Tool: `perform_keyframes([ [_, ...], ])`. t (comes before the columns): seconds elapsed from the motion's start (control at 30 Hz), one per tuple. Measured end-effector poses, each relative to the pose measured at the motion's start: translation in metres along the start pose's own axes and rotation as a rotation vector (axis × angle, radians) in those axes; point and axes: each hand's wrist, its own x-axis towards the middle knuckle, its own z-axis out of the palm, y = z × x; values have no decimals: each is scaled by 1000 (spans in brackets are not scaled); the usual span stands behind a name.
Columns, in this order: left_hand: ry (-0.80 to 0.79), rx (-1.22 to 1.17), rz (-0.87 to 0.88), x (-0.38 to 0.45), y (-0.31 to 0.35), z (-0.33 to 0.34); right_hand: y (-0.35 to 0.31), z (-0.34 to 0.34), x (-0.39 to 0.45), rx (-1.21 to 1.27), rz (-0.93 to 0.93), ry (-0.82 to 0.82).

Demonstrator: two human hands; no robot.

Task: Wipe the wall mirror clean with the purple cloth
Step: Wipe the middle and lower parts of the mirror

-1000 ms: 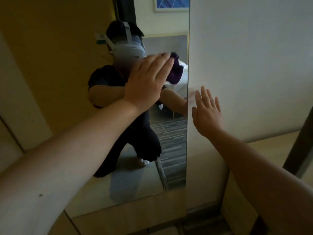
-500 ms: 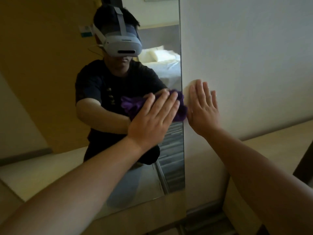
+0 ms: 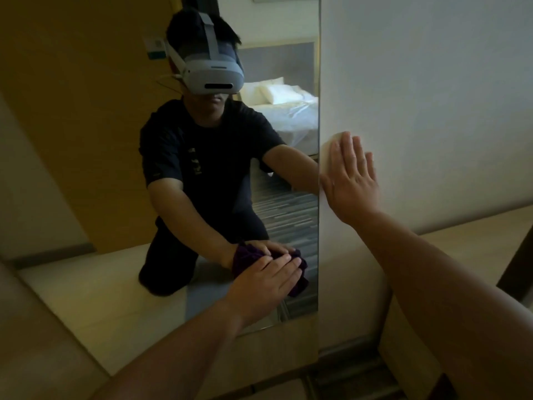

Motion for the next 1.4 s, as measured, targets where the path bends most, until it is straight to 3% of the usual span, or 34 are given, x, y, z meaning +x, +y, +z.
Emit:
perform_keyframes([
  [0.17,9,-132,-170,-80,-14,-13,-14,-11,0,151,68,-13],
  [0.3,38,-158,-304,-148,-31,-27,-40,-8,-16,342,126,159],
  [0.43,103,-161,-402,-200,-48,-33,-99,21,-61,326,-127,266],
  [0.57,120,-136,-476,-232,-68,-34,-191,47,-101,249,-414,81],
  [0.67,151,-103,-514,-241,-83,-37,-242,65,-117,164,-499,4],
  [0.9,309,46,-518,-245,-129,-57,-270,84,-113,-12,-514,-29],
  [1.1,468,191,-465,-228,-177,-71,-268,91,-112,-43,-505,37],
  [1.23,466,234,-359,-238,-173,-36,-267,95,-111,-62,-508,64],
  [1.4,520,263,-351,-252,-144,16,-267,108,-110,-81,-503,97],
])
